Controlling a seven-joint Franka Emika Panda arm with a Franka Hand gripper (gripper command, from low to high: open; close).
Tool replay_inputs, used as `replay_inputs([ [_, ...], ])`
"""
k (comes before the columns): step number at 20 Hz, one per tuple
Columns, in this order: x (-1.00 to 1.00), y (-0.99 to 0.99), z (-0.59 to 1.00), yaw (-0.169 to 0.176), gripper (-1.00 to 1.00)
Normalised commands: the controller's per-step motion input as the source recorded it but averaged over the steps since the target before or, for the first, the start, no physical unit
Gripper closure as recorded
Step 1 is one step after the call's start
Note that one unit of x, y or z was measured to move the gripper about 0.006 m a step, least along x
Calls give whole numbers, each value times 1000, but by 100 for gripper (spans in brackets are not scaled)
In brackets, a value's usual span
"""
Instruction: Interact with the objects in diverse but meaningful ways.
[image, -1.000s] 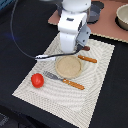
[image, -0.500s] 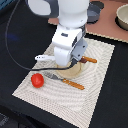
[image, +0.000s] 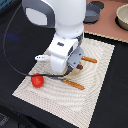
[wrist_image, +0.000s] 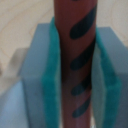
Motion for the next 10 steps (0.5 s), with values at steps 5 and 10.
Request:
replay_inputs([
  [5,0,25,327,0,-100],
  [10,-14,14,934,0,-100],
])
